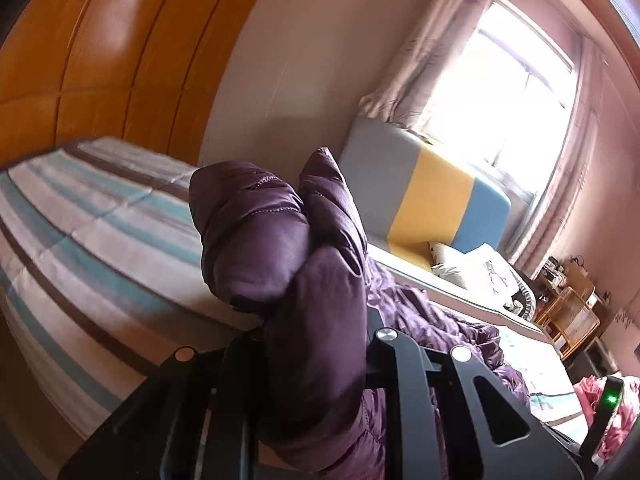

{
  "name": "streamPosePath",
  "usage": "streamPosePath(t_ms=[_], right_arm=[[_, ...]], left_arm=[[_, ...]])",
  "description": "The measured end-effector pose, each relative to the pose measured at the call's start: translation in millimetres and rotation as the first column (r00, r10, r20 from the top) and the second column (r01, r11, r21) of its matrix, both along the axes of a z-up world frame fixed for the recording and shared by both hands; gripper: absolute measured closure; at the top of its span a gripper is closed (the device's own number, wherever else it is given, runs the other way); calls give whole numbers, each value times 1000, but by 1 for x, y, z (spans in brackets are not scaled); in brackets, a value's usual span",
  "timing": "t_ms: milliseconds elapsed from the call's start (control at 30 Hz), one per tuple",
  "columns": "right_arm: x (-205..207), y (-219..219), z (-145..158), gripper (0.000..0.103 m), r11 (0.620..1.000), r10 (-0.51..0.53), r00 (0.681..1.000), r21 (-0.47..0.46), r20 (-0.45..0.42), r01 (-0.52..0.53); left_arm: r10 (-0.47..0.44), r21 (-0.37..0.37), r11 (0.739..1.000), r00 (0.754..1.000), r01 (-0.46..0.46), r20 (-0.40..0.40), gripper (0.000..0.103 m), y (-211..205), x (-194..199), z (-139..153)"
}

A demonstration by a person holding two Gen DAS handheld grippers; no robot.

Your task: Fold large clothes

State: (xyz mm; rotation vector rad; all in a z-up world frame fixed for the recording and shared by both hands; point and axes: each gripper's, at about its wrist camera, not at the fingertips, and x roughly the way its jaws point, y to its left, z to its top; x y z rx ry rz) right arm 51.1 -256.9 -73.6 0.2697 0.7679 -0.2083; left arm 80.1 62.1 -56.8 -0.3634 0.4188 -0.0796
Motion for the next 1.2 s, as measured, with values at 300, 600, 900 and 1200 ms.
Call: streamPosePath(t_ms=[300, 600, 900, 1200], right_arm=[[-15, -19, 14, 103, 999, -7, 997, 35, 78, 4], [-34, -77, 25, 103, 983, -178, 981, 60, 75, 174], [-41, -100, 9, 103, 967, -245, 969, 79, 10, 244], [-45, -113, -1, 103, 959, -262, 965, 106, -6, 261]], left_arm=[[-86, 163, 984, 994, 73, 73, 85, -53, -5, 30], [-245, 272, 939, 965, 211, 96, 84, -125, -11, 51], [-416, 302, 871, 909, 387, 35, 84, -187, -11, 43], [-542, 310, 782, 836, 540, -87, 84, -238, -10, 5]])
